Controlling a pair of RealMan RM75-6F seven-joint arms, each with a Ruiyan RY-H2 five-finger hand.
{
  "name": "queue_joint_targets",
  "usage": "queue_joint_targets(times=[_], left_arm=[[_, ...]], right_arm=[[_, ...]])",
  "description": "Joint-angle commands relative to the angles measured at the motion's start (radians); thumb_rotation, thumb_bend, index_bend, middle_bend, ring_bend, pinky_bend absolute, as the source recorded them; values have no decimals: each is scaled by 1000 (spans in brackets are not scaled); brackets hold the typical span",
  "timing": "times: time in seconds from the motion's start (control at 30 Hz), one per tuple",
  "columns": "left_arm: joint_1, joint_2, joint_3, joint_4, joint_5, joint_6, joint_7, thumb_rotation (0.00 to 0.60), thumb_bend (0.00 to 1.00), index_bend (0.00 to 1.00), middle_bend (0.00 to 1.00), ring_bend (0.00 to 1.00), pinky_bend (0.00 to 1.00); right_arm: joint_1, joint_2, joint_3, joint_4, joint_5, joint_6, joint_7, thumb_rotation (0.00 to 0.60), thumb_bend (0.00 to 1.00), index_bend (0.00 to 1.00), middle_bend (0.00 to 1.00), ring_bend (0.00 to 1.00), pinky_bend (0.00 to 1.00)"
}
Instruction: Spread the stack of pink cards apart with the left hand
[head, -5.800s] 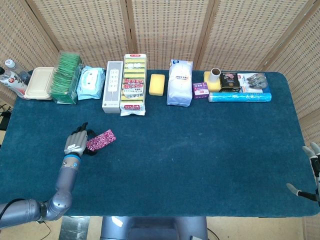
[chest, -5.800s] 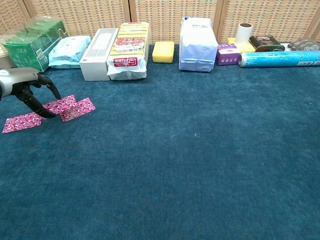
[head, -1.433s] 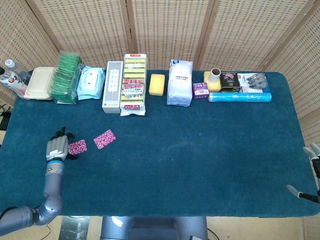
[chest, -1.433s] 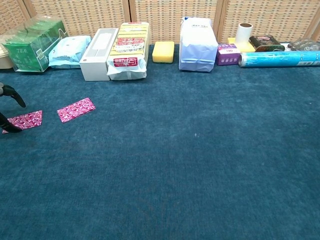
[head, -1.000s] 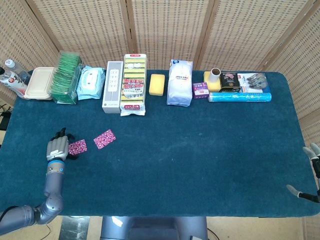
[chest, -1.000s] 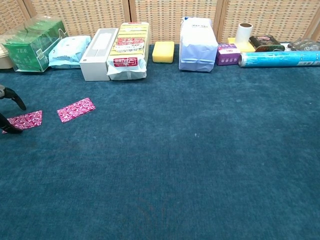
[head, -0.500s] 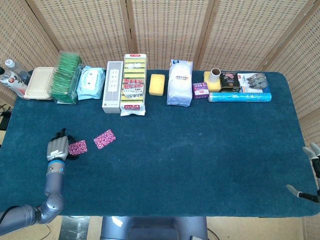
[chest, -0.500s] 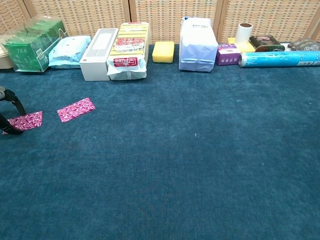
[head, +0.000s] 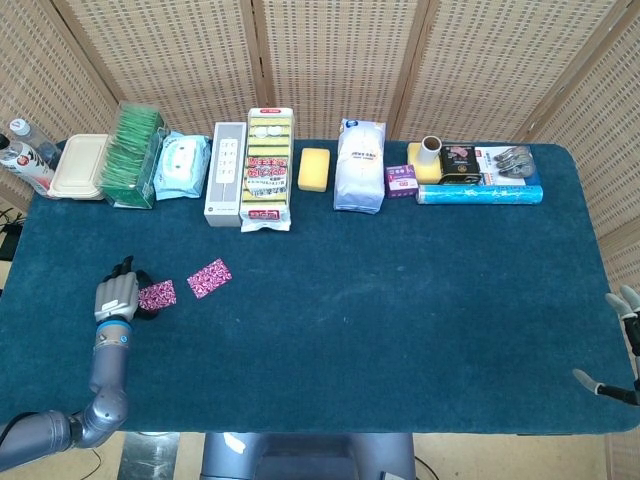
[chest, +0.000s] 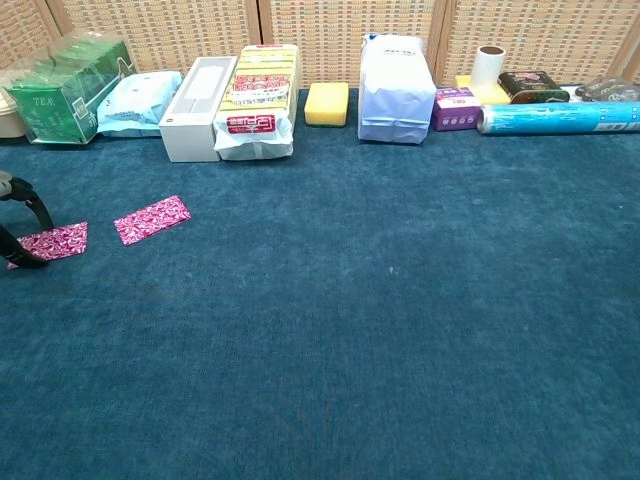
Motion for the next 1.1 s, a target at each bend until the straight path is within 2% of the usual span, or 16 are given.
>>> queue_joint_targets(times=[0.03,0.4,0.57,0.93,1.1], left_arm=[[-4,15,-14,-32,12,6,-6,600,211,376,0,0,134],[-34,34,-63,-117,-37,3,-12,600,211,376,0,0,135],[-72,12,-93,-121,-122,1,17,600,207,376,0,0,135],[-170,-47,-161,-139,-282,127,124,600,205,377,0,0,141],[-210,-69,-197,-113,-364,164,179,600,205,378,0,0,141]], right_arm=[[1,0,0,-1,-1,-2,-1,600,0,60,0,0,0],[-1,3,-2,1,-5,1,8,600,0,60,0,0,0],[-1,3,-3,2,-4,2,12,600,0,60,0,0,0],[2,6,-2,5,-6,-2,21,600,0,60,0,0,0],[2,5,-3,8,-5,-3,25,600,0,60,0,0,0]])
